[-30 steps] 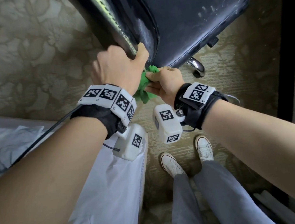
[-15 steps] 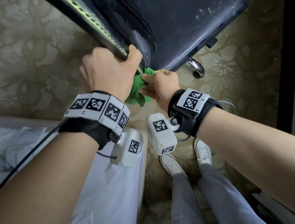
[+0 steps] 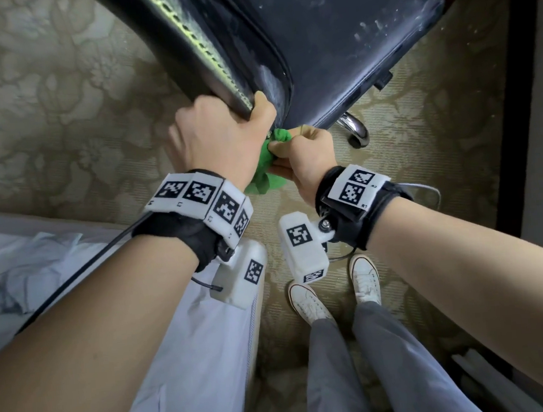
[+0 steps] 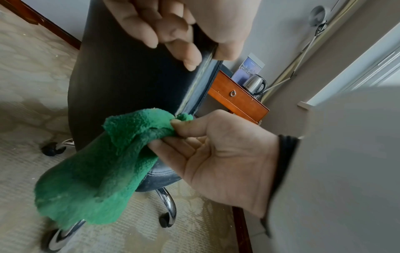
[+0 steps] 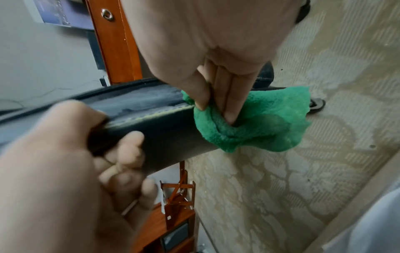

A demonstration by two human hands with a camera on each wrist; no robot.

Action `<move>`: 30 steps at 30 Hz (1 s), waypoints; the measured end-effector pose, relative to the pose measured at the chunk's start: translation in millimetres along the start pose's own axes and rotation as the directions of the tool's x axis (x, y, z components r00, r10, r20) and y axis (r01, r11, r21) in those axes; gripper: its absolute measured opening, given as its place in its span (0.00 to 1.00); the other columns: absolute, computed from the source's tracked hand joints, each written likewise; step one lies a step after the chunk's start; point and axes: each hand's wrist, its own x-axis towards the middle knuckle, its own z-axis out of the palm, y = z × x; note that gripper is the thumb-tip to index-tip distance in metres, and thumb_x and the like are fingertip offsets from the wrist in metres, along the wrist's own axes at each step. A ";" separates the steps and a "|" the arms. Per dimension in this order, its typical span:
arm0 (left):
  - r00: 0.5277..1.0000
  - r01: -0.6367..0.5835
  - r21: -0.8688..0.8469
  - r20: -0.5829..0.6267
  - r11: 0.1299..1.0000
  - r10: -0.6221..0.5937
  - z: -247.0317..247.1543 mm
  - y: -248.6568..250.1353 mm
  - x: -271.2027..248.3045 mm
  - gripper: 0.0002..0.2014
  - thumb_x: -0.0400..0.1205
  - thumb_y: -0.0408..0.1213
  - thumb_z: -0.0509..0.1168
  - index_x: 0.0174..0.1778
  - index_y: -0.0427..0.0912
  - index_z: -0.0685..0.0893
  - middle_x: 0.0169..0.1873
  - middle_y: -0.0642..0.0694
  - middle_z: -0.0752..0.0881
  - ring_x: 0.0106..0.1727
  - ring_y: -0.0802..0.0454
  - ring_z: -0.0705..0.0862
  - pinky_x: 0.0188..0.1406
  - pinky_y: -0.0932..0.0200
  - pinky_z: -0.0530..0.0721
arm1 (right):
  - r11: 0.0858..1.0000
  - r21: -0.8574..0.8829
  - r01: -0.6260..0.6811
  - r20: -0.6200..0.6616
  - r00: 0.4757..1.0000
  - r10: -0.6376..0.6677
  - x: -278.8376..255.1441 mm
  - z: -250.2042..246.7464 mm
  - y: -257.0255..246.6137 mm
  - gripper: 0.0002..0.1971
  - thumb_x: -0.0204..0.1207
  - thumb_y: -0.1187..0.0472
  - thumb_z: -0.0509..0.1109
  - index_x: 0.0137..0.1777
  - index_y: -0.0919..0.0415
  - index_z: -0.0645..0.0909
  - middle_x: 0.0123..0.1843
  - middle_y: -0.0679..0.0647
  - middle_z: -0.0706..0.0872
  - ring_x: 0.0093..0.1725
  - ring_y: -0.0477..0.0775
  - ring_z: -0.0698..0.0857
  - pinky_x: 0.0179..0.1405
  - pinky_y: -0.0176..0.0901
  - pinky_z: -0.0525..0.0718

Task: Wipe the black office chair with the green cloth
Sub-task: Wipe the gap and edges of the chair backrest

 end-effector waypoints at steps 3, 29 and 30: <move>1.000 -0.005 0.010 -0.010 1.000 0.005 2.3 4.5 -4.1 0.31 0.75 0.67 0.57 0.37 0.40 0.87 0.44 0.36 0.87 0.57 0.36 0.79 0.53 0.52 0.70 | 1.000 -0.024 -0.003 -0.088 0.996 0.001 -1.3 -1.7 1.6 0.09 0.73 0.77 0.69 0.42 0.64 0.77 0.43 0.70 0.88 0.35 0.63 0.89 0.33 0.48 0.89; 1.000 0.021 -0.025 -0.007 0.999 -0.021 -25.5 31.6 -13.8 0.34 0.72 0.66 0.52 0.36 0.35 0.83 0.43 0.35 0.86 0.54 0.34 0.79 0.58 0.49 0.71 | 1.000 -0.010 -0.017 -0.081 0.997 0.016 -27.6 -8.5 -28.4 0.09 0.74 0.77 0.68 0.40 0.64 0.76 0.41 0.69 0.86 0.31 0.61 0.87 0.30 0.46 0.88; 1.000 0.019 -0.026 -0.007 0.999 -0.020 -25.7 32.1 -13.9 0.33 0.73 0.66 0.53 0.35 0.35 0.82 0.42 0.35 0.86 0.54 0.34 0.79 0.56 0.50 0.70 | 1.000 -0.005 -0.005 -0.056 0.998 0.005 -29.4 -8.0 -30.4 0.08 0.74 0.77 0.68 0.41 0.65 0.76 0.40 0.69 0.86 0.30 0.60 0.87 0.30 0.45 0.88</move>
